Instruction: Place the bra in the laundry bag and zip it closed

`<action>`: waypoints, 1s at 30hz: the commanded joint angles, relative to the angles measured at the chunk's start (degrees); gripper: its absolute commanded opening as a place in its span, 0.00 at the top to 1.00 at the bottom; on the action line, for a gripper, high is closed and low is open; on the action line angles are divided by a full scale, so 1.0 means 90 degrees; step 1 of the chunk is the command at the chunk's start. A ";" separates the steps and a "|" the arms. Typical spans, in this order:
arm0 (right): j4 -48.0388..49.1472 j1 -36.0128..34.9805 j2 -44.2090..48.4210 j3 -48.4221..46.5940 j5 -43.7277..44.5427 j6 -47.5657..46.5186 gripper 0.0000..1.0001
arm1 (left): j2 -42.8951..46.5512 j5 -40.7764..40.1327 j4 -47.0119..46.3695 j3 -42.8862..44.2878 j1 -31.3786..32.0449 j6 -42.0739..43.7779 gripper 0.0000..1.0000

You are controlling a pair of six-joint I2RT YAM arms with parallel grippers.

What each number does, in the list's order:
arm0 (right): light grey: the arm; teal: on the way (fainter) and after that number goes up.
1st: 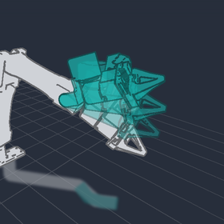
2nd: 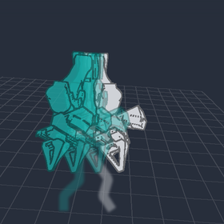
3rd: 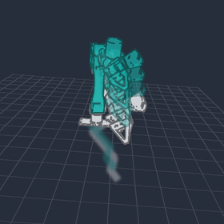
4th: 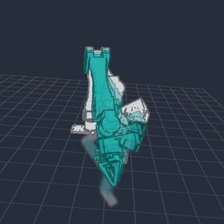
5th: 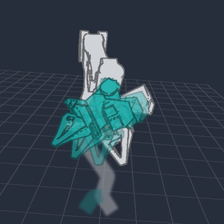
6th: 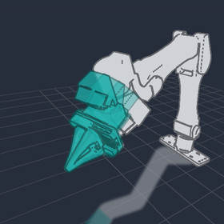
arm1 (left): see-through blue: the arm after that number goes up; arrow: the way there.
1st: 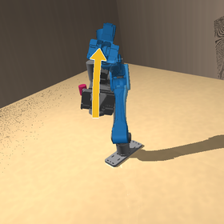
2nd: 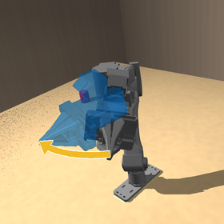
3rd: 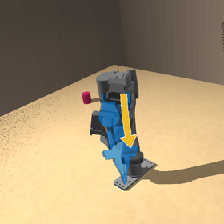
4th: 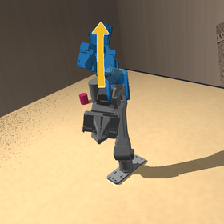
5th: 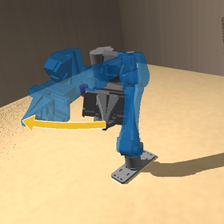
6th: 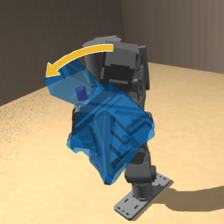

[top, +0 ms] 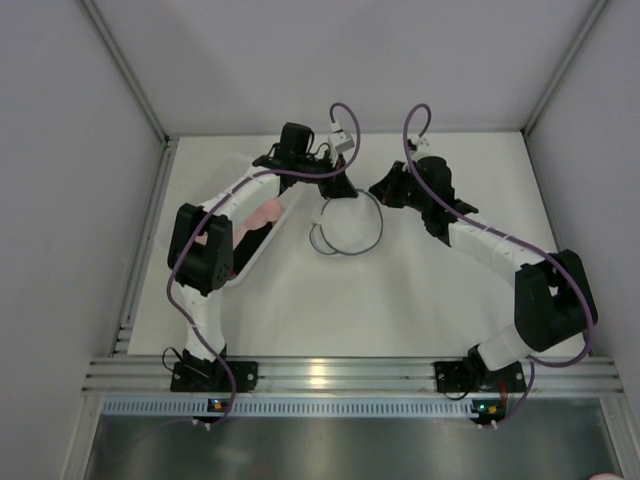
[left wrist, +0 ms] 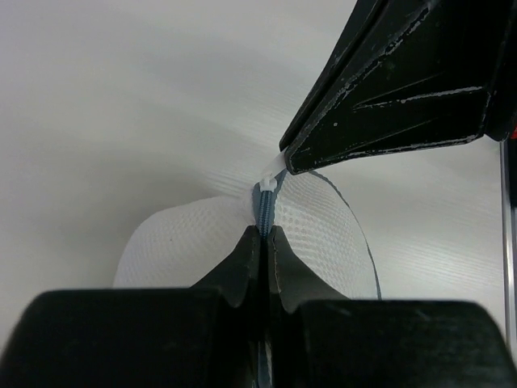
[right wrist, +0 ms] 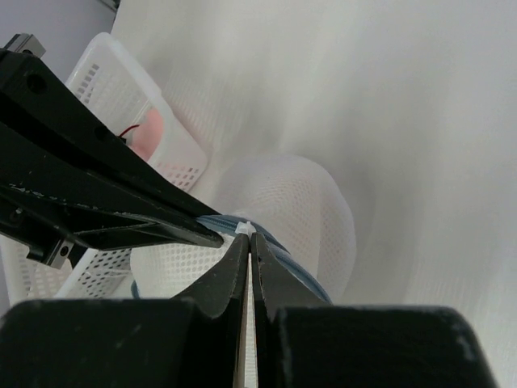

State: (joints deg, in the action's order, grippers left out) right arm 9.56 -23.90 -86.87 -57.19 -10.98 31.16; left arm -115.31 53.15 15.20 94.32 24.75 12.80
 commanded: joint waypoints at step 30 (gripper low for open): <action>-0.0437 0.0038 0.0815 0.0613 0.1279 0.0269 1.00 | 0.2675 -0.0309 -0.4729 -0.3576 -0.0494 -0.3191 0.33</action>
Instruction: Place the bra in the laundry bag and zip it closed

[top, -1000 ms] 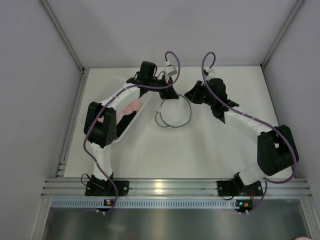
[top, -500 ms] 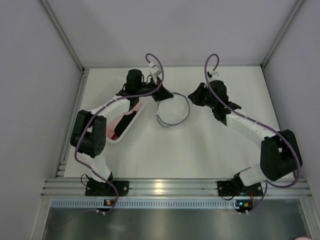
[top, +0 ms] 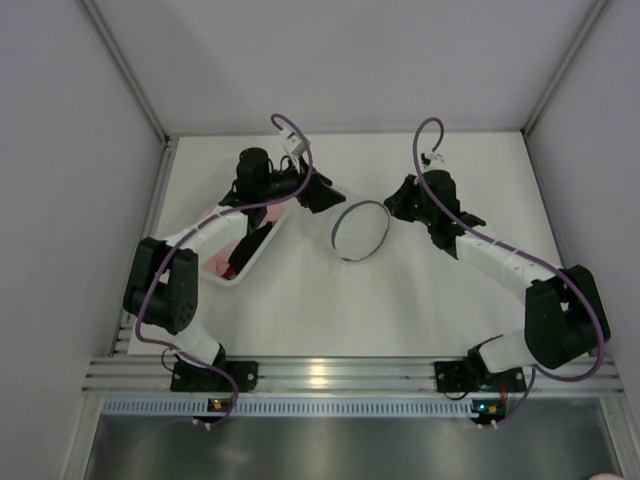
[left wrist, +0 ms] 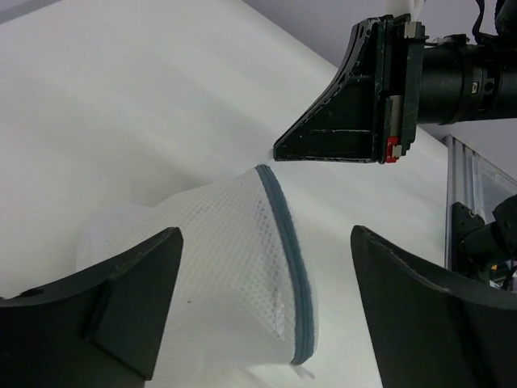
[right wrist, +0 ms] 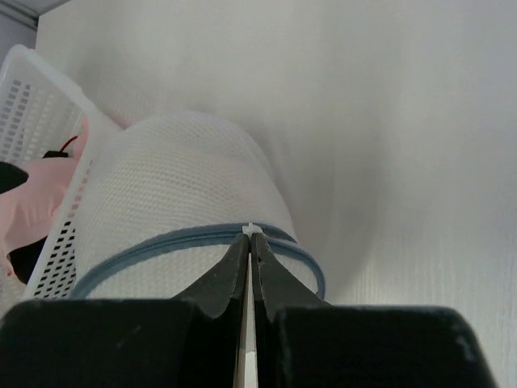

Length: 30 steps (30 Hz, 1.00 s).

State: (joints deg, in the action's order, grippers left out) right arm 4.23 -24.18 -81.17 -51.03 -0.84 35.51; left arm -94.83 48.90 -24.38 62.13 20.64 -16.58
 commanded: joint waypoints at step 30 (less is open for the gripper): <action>-0.0040 0.0060 0.0503 -0.0444 -0.0209 -0.0469 1.00 | -0.1416 -0.2836 0.4350 0.3360 0.1964 0.3297 0.07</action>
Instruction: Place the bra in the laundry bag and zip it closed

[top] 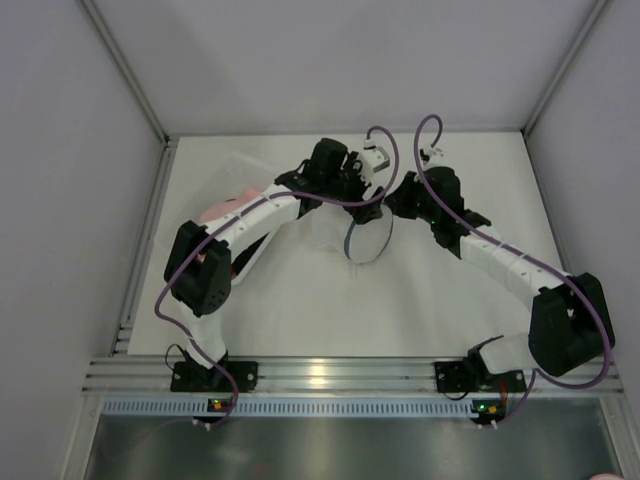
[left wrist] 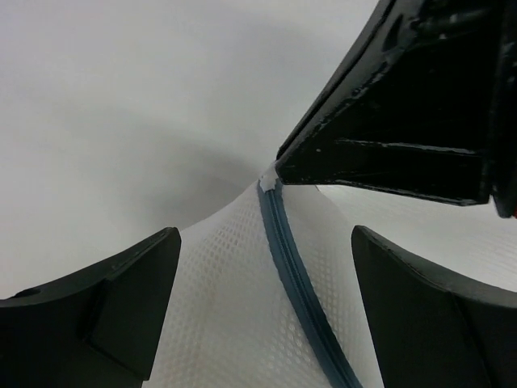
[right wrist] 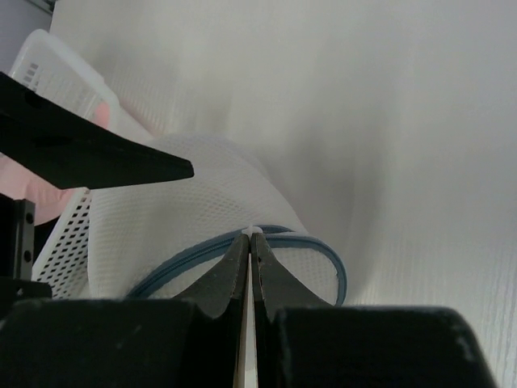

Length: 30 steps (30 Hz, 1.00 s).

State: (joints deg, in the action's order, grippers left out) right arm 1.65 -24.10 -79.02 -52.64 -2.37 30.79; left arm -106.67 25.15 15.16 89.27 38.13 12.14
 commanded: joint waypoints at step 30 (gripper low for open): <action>-0.0047 0.0197 0.0782 0.0419 0.0947 0.0143 1.00 | 0.2291 -0.0929 -0.4416 -0.3363 -0.0213 -0.2852 1.00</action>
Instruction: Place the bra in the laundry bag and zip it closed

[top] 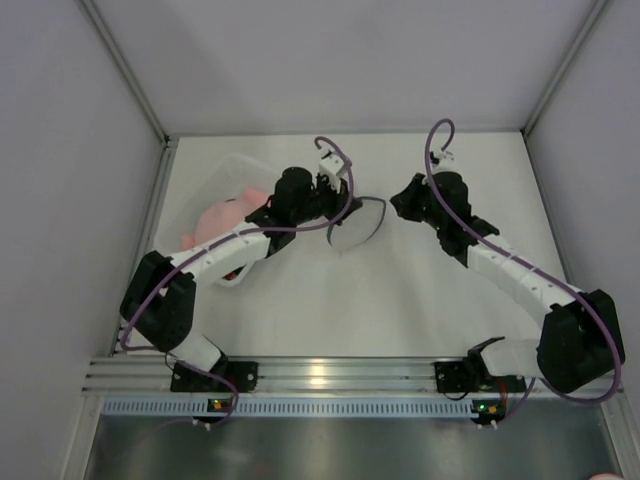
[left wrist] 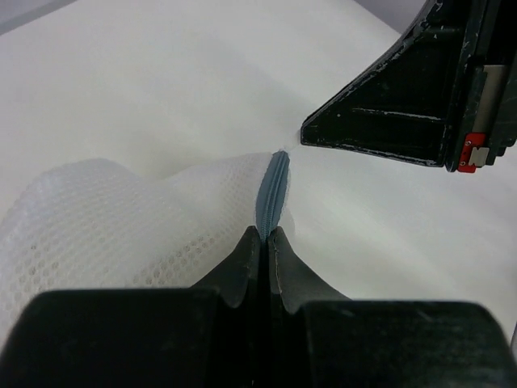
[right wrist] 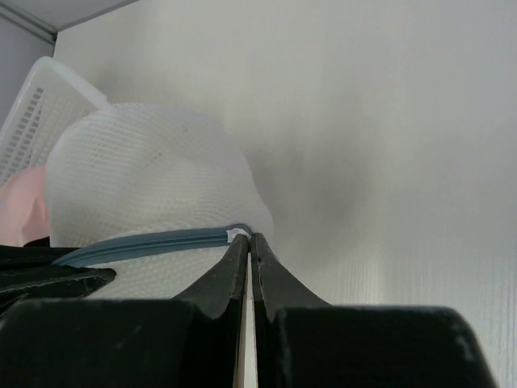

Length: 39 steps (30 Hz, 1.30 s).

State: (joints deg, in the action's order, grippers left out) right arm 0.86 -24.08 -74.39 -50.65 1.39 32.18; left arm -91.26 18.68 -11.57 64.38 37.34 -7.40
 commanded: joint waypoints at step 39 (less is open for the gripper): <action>-0.0047 0.0175 0.0785 0.0286 -0.0076 -0.0686 1.00 | -0.2222 0.2202 0.3620 0.3872 -0.0028 0.2726 0.04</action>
State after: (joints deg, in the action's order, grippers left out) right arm -0.54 -23.14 -68.86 -45.17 1.34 26.98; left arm -110.54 34.92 16.47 95.66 36.64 13.34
